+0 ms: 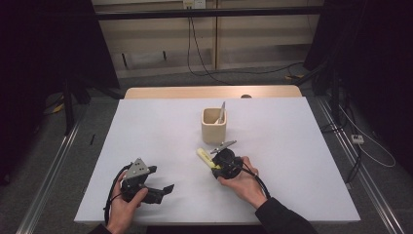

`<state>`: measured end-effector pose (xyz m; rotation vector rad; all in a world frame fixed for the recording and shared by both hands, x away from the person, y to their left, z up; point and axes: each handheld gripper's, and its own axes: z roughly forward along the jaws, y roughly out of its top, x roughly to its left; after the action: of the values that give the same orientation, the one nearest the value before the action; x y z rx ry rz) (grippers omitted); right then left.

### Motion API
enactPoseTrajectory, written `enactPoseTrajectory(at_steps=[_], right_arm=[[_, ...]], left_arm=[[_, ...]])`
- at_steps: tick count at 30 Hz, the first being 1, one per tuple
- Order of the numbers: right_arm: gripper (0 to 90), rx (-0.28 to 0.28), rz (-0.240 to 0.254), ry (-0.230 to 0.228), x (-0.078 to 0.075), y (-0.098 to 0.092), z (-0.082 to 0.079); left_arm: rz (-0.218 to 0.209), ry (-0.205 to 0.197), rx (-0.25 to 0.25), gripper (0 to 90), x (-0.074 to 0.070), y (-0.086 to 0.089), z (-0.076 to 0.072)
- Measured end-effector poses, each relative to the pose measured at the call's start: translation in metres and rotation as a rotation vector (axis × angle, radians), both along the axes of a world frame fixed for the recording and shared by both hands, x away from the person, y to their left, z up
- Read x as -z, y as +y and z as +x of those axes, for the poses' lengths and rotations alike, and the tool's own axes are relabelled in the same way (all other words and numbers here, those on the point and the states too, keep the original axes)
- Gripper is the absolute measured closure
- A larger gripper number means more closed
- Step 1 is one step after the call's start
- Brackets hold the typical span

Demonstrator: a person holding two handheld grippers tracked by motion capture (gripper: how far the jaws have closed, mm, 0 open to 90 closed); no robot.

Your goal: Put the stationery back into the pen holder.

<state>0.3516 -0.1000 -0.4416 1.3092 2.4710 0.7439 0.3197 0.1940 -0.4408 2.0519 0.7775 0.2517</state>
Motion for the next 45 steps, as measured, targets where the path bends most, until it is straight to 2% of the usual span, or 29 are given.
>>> enactPoseTrajectory(at_steps=[8, 17, 21, 23, 24, 26, 30, 32, 33, 37, 39, 41, 42, 45], right_arm=[[67.9, -0.008, 0.028, 0.014, -0.004, -0.007, 0.002], [67.9, -0.021, 0.094, 0.009, -0.015, -0.023, -0.001], [67.9, -0.035, 0.120, 0.009, -0.019, -0.028, -0.003], [67.9, -0.050, 0.130, 0.002, -0.020, -0.031, -0.004], [67.9, -0.063, 0.140, -0.009, -0.022, -0.032, -0.005], [67.9, -0.074, 0.160, -0.025, -0.026, -0.036, -0.006], [67.9, -0.083, 0.181, -0.027, -0.032, -0.043, -0.009], [67.9, -0.082, 0.184, -0.025, -0.032, -0.046, -0.010], [67.8, -0.082, 0.191, -0.024, -0.033, -0.048, -0.011], [67.9, -0.084, 0.202, -0.024, -0.035, -0.057, -0.016], [67.9, -0.089, 0.213, -0.020, -0.036, -0.062, -0.018], [67.9, -0.095, 0.222, -0.015, -0.036, -0.064, -0.020], [67.9, -0.105, 0.223, -0.009, -0.035, -0.065, -0.021], [67.9, -0.156, 0.212, 0.003, -0.034, -0.064, -0.023]], left_arm=[[0.003, -0.004, -0.001, 6.3, 0.000, 0.000, 0.000], [0.008, -0.005, -0.009, 6.3, 0.000, 0.000, -0.001], [0.022, -0.020, -0.013, 6.3, -0.001, 0.000, -0.001], [0.040, -0.020, -0.019, 6.3, -0.001, 0.001, 0.000], [0.040, -0.009, -0.022, 6.3, -0.001, 0.001, 0.000], [0.042, -0.012, -0.022, 6.3, -0.001, 0.003, 0.001], [0.064, -0.047, -0.010, 6.6, -0.005, 0.001, 0.001], [0.087, -0.101, 0.013, 6.6, -0.008, -0.002, -0.001], [0.085, -0.112, 0.032, 6.4, -0.009, -0.005, -0.002], [0.085, -0.107, 0.072, 5.9, -0.010, -0.011, -0.001], [0.116, -0.130, 0.078, 5.5, -0.011, -0.014, 0.000], [0.120, -0.147, 0.090, 5.5, -0.013, -0.019, 0.000], [0.109, -0.144, 0.099, 5.5, -0.014, -0.022, -0.001], [0.153, -0.189, 0.135, 5.4, -0.017, -0.032, -0.002]])
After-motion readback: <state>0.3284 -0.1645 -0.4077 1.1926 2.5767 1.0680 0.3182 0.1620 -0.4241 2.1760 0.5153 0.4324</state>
